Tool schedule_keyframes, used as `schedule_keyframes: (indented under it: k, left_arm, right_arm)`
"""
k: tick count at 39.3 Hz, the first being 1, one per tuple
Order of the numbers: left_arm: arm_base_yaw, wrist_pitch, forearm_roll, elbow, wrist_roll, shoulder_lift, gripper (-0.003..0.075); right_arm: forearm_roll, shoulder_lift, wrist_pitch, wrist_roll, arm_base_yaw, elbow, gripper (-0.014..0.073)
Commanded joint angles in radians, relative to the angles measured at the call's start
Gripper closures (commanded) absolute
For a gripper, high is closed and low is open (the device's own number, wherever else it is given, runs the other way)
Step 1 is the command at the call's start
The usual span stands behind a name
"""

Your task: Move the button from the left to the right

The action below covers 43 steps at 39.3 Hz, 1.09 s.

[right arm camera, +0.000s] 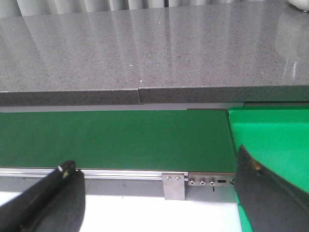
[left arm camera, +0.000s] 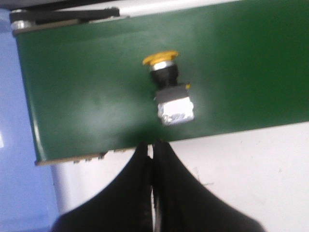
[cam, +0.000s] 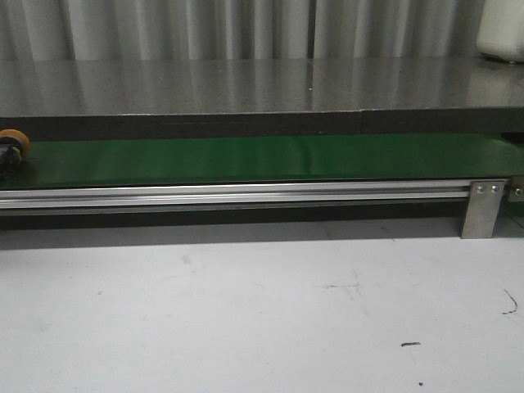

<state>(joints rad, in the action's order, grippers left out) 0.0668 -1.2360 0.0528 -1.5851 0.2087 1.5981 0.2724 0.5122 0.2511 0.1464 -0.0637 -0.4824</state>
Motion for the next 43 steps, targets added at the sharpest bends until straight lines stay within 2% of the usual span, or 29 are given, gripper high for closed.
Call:
schedule_keyframes:
  k: [1, 12, 24, 29, 38, 43]
  left_arm:
    - [-0.006, 0.122, -0.007, 0.084, -0.012, -0.147, 0.0741]
    - [-0.006, 0.587, 0.035, 0.529, -0.009, -0.507, 0.0741]
    - [-0.006, 0.859, 0.035, 0.918, -0.007, -0.915, 0.0741]
    - [-0.006, 0.915, 0.035, 1.043, -0.007, -1.097, 0.0741]
    - [-0.006, 0.915, 0.04, 1.189, -0.007, -1.408, 0.0741]
    - [-0.006, 0.905, 0.044, 1.235, -0.007, -1.511, 0.0741]
  right_arm:
    - [0.008, 0.008, -0.08, 0.004, 0.007, -0.037, -0.0052]
    - [0.008, 0.008, -0.08, 0.004, 0.007, -0.037, -0.0052]
    - [0.008, 0.008, -0.08, 0.004, 0.007, -0.037, -0.0052]
    - [0.008, 0.008, -0.08, 0.004, 0.007, -0.037, -0.0052]
    - [0.008, 0.008, -0.08, 0.004, 0.007, -0.037, -0.0052]
    - [0.008, 0.008, -0.08, 0.004, 0.007, -0.037, -0.0052]
